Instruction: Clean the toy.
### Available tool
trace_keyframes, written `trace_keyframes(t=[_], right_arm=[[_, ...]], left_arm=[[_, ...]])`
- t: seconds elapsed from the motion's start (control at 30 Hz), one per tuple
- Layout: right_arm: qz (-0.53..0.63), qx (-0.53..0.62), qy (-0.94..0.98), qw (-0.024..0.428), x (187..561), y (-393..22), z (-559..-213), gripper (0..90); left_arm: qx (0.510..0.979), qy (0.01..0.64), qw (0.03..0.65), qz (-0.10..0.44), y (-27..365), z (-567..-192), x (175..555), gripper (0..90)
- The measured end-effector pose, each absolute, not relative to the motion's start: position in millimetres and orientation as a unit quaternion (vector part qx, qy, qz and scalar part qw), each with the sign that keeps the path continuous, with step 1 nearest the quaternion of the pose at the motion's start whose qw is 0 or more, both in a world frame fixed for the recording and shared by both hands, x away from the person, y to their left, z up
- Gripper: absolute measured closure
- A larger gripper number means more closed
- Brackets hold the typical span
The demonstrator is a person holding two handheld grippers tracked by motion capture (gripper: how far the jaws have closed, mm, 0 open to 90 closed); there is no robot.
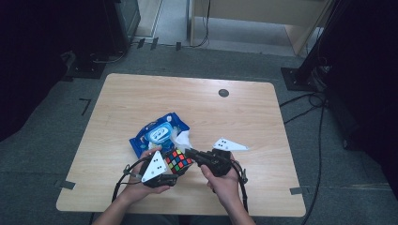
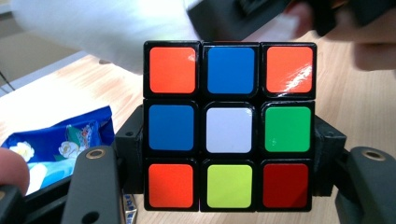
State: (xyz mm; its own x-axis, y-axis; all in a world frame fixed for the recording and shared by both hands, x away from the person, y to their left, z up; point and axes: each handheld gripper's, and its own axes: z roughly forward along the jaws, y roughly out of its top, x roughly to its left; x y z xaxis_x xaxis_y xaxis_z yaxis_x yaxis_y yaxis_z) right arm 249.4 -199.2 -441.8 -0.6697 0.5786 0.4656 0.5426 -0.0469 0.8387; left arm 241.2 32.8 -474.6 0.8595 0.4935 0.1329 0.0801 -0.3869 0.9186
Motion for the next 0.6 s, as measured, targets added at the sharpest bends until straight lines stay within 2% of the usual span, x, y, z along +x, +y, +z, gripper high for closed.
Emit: trace_keyframes(t=[0.1, 0.27, 0.6], right_arm=[[0.595, 0.380, 0.707, 0.040, 240.6, -187.6, -433.7, 88.0], [0.566, 0.380, 0.723, 0.116, 239.0, -188.2, -432.9, 88.3], [0.538, 0.444, 0.703, 0.138, 257.5, -212.6, -457.3, 87.5]], left_arm=[[0.806, 0.184, 0.527, 0.197, 34.6, -474.6, 242.4, 33.9], [0.795, 0.192, 0.543, 0.194, 43.3, -468.5, 244.6, 33.9], [0.783, 0.209, 0.551, 0.200, 53.7, -465.8, 250.8, 33.9]])
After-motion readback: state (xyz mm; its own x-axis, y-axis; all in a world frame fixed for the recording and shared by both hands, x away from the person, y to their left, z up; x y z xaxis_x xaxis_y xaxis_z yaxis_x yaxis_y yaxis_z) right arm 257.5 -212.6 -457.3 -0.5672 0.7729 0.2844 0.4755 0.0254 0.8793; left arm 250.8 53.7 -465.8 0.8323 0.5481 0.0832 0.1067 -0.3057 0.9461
